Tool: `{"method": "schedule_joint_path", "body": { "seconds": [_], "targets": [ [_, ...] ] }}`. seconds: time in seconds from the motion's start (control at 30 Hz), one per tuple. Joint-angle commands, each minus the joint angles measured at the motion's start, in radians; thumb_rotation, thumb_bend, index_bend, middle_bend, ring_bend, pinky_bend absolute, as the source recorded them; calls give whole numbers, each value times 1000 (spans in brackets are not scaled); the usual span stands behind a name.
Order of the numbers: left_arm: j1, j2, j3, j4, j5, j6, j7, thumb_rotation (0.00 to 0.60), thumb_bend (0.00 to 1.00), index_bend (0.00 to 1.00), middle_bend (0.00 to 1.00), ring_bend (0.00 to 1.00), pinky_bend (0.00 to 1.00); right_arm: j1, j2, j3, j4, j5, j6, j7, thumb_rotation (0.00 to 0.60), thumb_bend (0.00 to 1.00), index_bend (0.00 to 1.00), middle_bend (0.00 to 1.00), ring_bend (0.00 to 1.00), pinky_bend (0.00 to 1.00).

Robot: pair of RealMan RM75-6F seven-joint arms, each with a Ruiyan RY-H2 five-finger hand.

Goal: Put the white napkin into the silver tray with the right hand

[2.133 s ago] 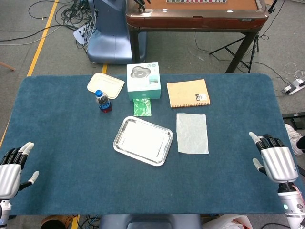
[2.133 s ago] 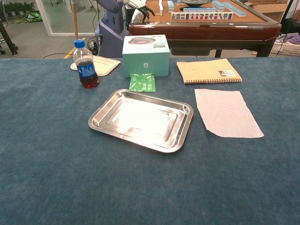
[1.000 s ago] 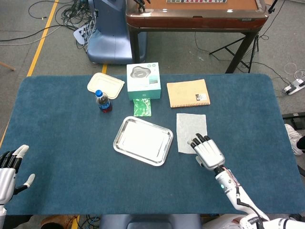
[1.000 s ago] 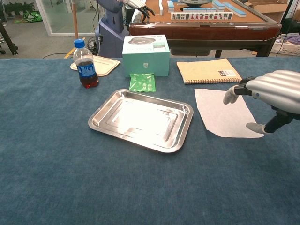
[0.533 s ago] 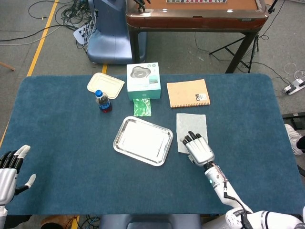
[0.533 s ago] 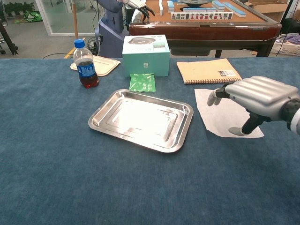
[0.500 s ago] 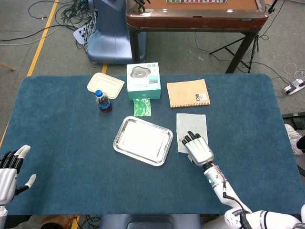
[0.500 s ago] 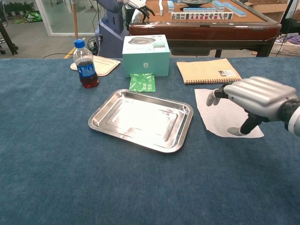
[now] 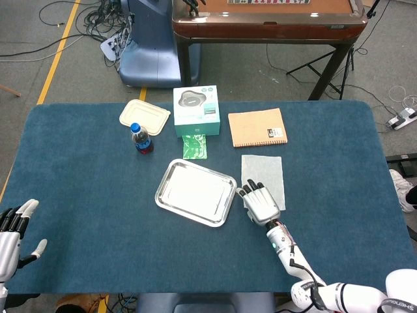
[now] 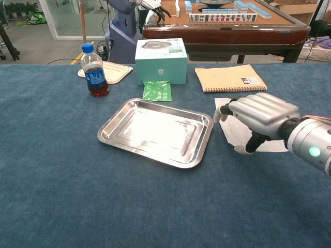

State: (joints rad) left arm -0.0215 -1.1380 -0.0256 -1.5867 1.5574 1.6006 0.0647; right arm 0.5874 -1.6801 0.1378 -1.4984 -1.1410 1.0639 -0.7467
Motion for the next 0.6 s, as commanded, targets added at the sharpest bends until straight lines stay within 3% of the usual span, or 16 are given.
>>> {"method": "schedule_joint_path", "body": {
  "seconds": [0.03, 0.6],
  "targets": [
    [1, 1, 0, 0, 0, 0, 0, 600, 242, 89, 123, 120, 91, 10, -18, 2, 18, 8, 0, 0, 600, 250, 290, 258, 127, 312],
    [3, 7, 0, 9, -5, -8, -18, 600, 243, 90, 123, 120, 91, 44, -103, 11, 133, 32, 6, 10, 600, 242, 290, 258, 127, 312]
  ]
}}
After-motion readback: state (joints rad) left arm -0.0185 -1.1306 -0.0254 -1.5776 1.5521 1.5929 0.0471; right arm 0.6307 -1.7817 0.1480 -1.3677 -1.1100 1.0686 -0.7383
